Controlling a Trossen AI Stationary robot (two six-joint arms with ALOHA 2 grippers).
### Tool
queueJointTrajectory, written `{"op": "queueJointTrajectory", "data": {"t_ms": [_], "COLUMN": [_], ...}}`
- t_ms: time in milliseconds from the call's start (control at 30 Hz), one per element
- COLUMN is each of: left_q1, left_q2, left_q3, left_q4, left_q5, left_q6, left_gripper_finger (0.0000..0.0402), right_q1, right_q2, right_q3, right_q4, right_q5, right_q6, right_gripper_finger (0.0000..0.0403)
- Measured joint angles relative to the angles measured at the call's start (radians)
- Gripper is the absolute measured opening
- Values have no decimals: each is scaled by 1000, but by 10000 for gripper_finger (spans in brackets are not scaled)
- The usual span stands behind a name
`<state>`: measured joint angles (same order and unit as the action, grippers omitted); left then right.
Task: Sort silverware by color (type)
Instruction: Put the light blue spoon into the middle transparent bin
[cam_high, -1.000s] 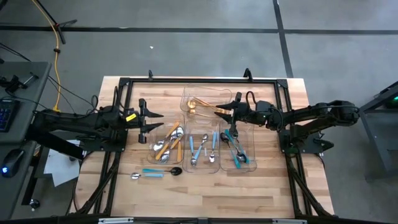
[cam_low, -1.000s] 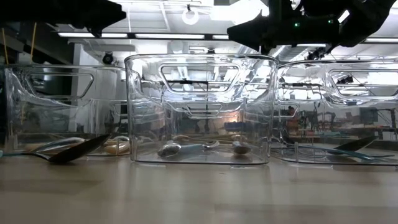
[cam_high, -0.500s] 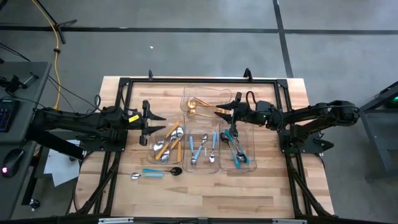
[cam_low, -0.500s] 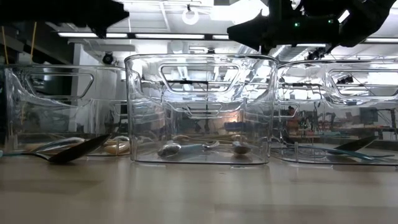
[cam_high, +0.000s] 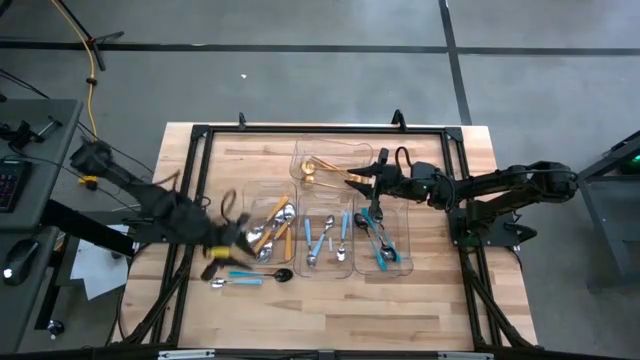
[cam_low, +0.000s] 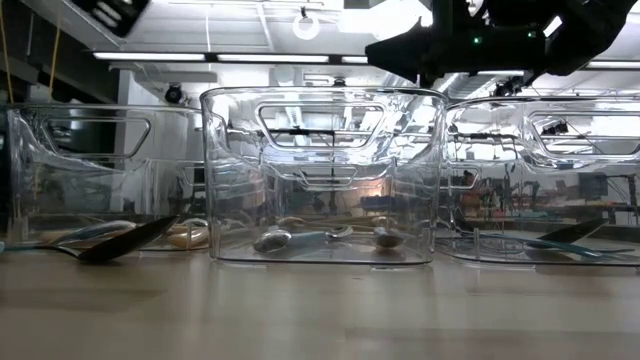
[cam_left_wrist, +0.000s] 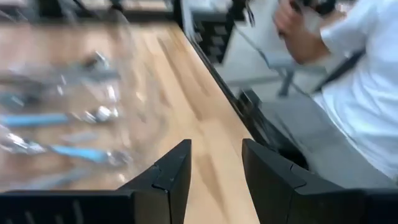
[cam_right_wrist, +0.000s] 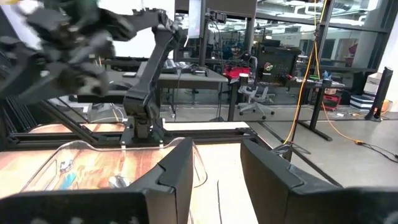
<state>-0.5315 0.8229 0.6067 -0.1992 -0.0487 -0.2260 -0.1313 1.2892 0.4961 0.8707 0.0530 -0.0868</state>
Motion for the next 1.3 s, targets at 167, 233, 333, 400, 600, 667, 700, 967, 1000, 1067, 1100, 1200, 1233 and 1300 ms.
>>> {"op": "queueJointTrajectory", "data": {"t_ms": [167,233,333,400,600,667,700,967,1000,1067,1100,1200,1233,1300], "left_q1": [-216,-282,-363,-401,-468,-478,-482,-486,-486,-486,-486,-486,-486,-486], "left_q2": [165,230,322,377,514,554,571,677,682,687,689,699,703,712], "left_q3": [59,86,132,160,186,183,177,156,156,156,156,156,156,156], "left_q4": [-53,-75,-136,-218,-491,-534,-535,-508,-495,-483,-484,-489,-490,-493], "left_q5": [-91,-110,-169,-201,-194,-193,-194,-168,-168,-175,-177,-184,-188,-190], "left_q6": [-90,-105,-100,-86,-165,-204,-224,-419,-419,-419,-419,-420,-424,-434], "left_gripper_finger": [133,133,125,118,98,95,94,96,95,94,93,92,92,92], "right_q1": [0,0,0,0,0,0,0,0,0,0,0,0,0,0], "right_q2": [0,0,0,0,0,0,0,0,0,0,0,0,0,0], "right_q3": [0,0,0,0,0,0,0,0,0,0,0,0,0,0], "right_q4": [-23,-31,-39,-40,-39,-39,-38,-41,-42,-43,-43,-43,-43,-43], "right_q5": [0,0,0,0,0,0,0,0,0,0,0,0,0,0], "right_q6": [0,0,0,0,0,0,0,5,8,8,8,8,8,8], "right_gripper_finger": [118,118,118,118,118,118,118,118,118,118,118,118,118,118]}}
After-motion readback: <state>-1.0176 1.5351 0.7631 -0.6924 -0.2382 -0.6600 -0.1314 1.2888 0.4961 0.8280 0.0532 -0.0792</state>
